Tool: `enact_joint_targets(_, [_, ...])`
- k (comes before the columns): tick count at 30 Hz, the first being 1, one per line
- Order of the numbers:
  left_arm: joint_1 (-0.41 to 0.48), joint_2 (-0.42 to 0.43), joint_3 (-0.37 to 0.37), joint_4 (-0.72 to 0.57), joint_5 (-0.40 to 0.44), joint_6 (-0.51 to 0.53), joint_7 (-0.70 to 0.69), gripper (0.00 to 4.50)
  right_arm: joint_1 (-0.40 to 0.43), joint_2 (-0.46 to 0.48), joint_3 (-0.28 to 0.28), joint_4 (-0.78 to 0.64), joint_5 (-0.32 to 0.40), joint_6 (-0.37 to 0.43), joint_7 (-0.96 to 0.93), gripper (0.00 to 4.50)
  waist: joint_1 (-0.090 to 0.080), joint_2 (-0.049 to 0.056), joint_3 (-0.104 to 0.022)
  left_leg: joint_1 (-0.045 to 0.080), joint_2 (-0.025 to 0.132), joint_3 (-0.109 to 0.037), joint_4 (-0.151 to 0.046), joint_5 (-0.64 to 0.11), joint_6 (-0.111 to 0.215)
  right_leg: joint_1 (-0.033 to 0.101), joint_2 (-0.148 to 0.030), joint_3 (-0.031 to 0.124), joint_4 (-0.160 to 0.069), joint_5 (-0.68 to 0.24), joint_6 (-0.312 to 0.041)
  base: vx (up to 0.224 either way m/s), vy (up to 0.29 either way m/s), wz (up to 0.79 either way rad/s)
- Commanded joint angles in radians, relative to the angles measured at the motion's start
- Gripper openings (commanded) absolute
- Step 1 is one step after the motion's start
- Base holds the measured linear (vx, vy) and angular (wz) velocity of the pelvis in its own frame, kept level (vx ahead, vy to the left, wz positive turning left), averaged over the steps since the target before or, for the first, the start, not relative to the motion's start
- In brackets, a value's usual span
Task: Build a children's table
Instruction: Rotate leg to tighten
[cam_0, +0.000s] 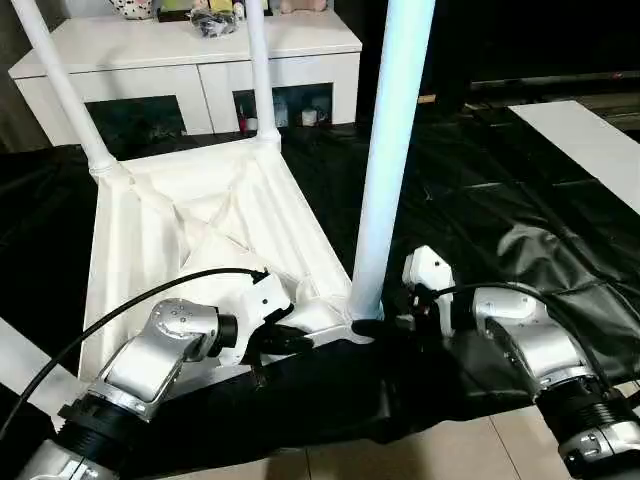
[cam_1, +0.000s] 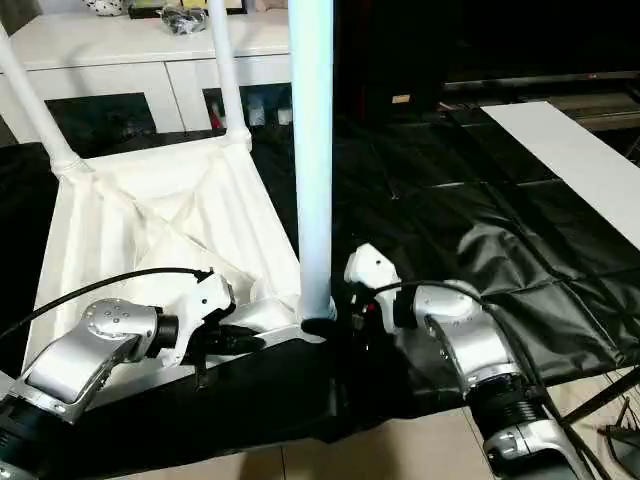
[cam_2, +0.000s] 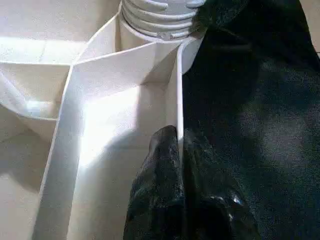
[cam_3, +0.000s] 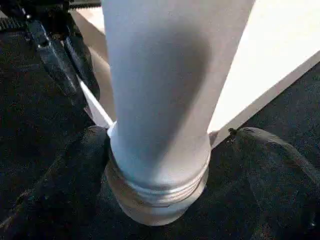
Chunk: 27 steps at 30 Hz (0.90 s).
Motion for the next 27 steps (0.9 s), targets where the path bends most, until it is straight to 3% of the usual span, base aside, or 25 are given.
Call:
enact_joint_targets(1, [0.003, -0.009, -0.031, 0.019, -0.008, -0.004, -0.039, 0.00, -0.027, 0.003, 0.006, 0.011, -0.008, -0.020, 0.009, 3.92, -0.004, -0.012, -0.050, 0.003, 0.037, -0.019, -0.079, -0.244, 0.044, 0.039, -0.049, 0.039, -0.073, -0.331, -0.209, 0.000, 0.000, 0.00])
enact_joint_targets(13, [0.002, -0.002, -0.030, 0.038, -0.003, -0.015, -0.051, 0.00, -0.048, 0.028, 0.012, 0.091, -0.016, -0.068, 0.021, 3.07, -0.006, -0.011, -0.049, 0.002, 0.037, -0.020, -0.081, -0.254, 0.043, 0.038, -0.048, 0.040, -0.074, -0.344, -0.206, 0.000, 0.000, 0.00])
enact_joint_targets(16, [0.000, -0.015, -0.024, 0.057, 0.005, -0.014, -0.024, 0.00, -0.044, 0.054, -0.006, 0.126, -0.027, -0.072, -0.055, 2.77, -0.009, -0.012, -0.046, 0.002, 0.037, -0.021, -0.083, -0.270, 0.037, 0.037, -0.049, 0.040, -0.078, -0.380, -0.195, 0.000, 0.000, 0.00])
enact_joint_targets(21, [-0.045, -0.123, 0.033, 0.160, 0.045, -0.016, 0.189, 0.00, -0.022, 0.140, -0.059, 0.171, -0.045, -0.032, -0.288, 2.69, -0.022, -0.013, -0.039, 0.012, 0.032, -0.026, -0.085, -0.339, 0.005, 0.025, -0.049, 0.036, -0.100, -0.544, -0.134, 0.000, 0.000, 0.00])
enact_joint_targets(24, [-0.085, -0.195, 0.076, 0.221, 0.049, -0.007, 0.313, 0.00, -0.001, 0.207, -0.089, 0.156, -0.043, 0.006, -0.421, 2.69, -0.025, -0.015, -0.039, 0.012, 0.029, -0.028, -0.085, -0.354, 0.006, 0.023, -0.050, 0.033, -0.108, -0.592, -0.105, -0.017, 0.001, 0.00])
enact_joint_targets(27, [-0.137, -0.266, 0.110, 0.303, 0.066, -0.013, 0.442, 0.00, 0.007, 0.290, -0.112, 0.147, -0.051, 0.045, -0.580, 2.68, -0.025, -0.011, -0.037, 0.020, 0.025, -0.028, -0.083, -0.375, 0.001, 0.012, -0.048, 0.029, -0.120, -0.635, -0.082, 0.000, 0.000, 0.00])
